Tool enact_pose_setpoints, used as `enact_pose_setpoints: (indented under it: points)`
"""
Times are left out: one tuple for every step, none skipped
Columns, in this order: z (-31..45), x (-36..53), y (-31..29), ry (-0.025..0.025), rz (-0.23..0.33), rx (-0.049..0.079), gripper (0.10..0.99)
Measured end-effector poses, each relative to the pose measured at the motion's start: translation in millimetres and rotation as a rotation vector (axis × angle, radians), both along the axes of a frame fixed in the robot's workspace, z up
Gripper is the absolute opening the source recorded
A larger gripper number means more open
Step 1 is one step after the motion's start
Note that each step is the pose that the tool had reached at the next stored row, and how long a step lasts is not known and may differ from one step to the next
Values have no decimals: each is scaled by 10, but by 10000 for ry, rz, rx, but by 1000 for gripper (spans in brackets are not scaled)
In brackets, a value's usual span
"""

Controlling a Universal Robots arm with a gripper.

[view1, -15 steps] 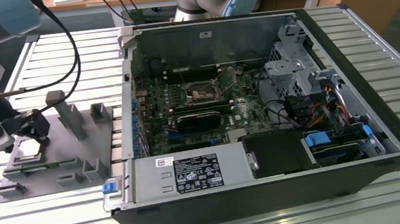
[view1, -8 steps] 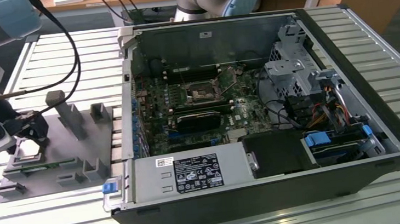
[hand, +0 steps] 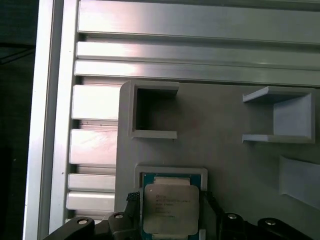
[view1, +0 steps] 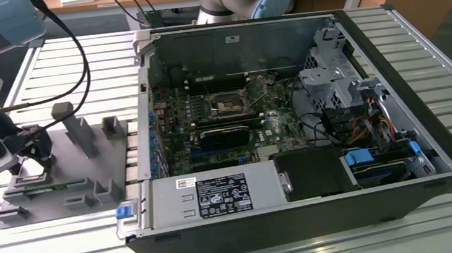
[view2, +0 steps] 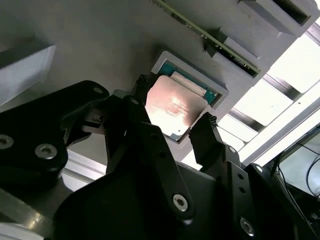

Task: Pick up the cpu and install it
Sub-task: 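Pick up the cpu and move it towards the insertion slot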

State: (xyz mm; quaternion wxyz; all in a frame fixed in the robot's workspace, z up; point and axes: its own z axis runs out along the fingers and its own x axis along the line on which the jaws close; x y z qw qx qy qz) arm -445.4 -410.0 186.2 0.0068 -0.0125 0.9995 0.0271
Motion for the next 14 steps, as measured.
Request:
enact_pose_setpoints:
  points:
    - [0,0,0,0,16,1,612]
    - [-1,-1,0,-2,38,2,612]
    - [-2,-1,0,-2,66,2,612]
    - [-2,-3,0,-2,99,3,612]
    - [-2,-4,0,-2,135,2,612]
    - [-2,-5,0,-2,164,2,612]
    - [-2,-6,0,-1,188,2,596]
    - [-1,-6,0,1,210,1,596]
    - [-1,-6,0,1,225,1,533]
    - [-2,-6,0,0,238,1,533]
    - [-2,-6,0,0,244,1,533]
    - [-3,-6,0,0,246,2,533]
    - [-3,-6,0,-1,249,2,533]
    - [-3,-6,0,-1,252,2,533]
